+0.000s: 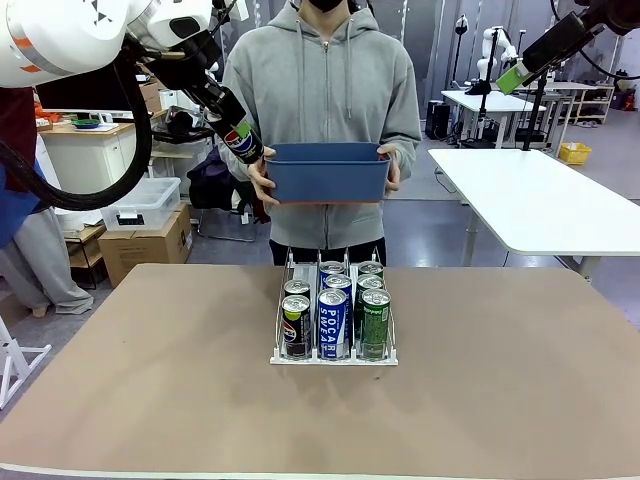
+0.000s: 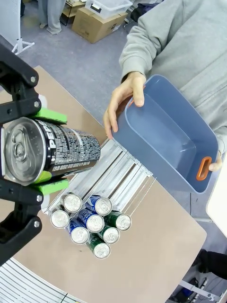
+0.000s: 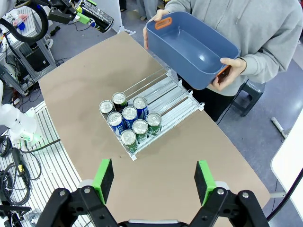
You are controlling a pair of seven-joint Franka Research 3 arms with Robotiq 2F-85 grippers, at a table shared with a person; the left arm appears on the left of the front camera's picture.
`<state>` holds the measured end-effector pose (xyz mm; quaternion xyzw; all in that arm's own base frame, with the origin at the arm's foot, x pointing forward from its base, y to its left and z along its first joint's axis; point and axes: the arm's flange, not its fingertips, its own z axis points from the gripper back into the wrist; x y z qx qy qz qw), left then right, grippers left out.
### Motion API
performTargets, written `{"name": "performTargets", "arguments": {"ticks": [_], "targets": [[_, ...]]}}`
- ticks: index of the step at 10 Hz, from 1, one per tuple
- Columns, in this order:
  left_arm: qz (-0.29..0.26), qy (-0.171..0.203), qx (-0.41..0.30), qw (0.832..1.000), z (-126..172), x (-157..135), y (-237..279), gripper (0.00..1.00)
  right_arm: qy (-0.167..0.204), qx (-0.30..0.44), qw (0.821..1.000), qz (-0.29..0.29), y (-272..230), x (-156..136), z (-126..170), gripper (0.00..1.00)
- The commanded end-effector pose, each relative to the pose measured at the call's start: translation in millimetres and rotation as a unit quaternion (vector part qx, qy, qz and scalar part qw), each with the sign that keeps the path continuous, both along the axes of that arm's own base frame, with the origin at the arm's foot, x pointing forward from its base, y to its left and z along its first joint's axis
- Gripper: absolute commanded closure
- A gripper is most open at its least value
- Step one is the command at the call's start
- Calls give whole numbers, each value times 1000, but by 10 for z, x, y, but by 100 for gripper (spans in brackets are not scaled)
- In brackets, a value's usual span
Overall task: Fill the beverage cans into the dispenser.
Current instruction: Place the picked Pepsi coke in the line of the Automatic Can Dispenser with the same cans.
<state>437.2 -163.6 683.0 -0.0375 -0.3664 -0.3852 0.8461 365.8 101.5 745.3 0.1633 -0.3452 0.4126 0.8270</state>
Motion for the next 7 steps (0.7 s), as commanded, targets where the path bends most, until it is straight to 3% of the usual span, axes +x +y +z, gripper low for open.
{"name": "performTargets", "arguments": {"ticks": [1, 2, 3, 5, 7], "targets": [[0, 0, 0, 1000, 0, 0, 0, 43, 4, -1, 1000, 2, -7, -10, -3, 9], [65, 4, 23, 998, -29, -67, -62, 43, 4, -1, 1000, 2, -7, -10, -3, 9], [84, 6, 19, 996, -72, -179, -137, 43, 4, -1, 1000, 2, -7, -10, -3, 9], [93, 16, 10, 995, -160, -544, -315, 43, 4, -1, 1000, 2, -7, -10, -3, 9], [63, 40, 9, 997, -253, -955, -459, 43, 4, -1, 1000, 2, -7, -10, -3, 9]]}}
